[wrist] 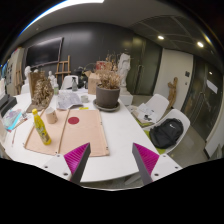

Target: Pour water

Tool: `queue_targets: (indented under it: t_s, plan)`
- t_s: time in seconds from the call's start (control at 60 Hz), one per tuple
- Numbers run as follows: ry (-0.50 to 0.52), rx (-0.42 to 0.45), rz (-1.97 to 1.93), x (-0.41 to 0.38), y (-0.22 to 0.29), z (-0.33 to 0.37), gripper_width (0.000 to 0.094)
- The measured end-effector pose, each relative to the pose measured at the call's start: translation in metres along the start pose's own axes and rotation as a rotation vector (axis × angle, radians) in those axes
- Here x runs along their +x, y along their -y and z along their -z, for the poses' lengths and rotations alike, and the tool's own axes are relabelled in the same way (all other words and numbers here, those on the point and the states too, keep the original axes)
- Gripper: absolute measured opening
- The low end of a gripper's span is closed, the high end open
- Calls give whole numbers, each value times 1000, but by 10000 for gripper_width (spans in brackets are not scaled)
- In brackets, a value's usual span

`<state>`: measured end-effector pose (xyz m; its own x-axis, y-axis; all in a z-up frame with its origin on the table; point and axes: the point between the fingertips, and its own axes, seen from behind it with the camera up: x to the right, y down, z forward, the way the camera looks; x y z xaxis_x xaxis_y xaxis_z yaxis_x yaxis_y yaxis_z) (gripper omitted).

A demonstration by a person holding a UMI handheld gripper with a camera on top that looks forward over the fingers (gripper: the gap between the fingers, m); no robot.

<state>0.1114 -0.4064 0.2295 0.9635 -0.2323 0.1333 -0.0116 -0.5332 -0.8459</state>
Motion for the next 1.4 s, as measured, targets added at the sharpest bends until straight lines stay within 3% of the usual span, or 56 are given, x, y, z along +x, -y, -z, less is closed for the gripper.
queue_targets:
  t_s: [0.133, 0.433, 0.6, 0.833, 0.967, 1.067, 1.283, 1.4]
  plan:
    - [25, -12, 5, -27, -9, 4, 863]
    - [175, -12, 6, -232, -45, -11, 861]
    - [253, 57, 12, -317, -42, -60, 861]
    - [258, 139, -18, -386, -28, -153, 848]
    - [264, 178, -18, -408, -19, -181, 737]
    - [250, 209, -2, -413, -10, -189, 482]
    - [241, 191, 0, -419, -9, -191, 288]
    - [214, 194, 31, -414, 3, -185, 284]
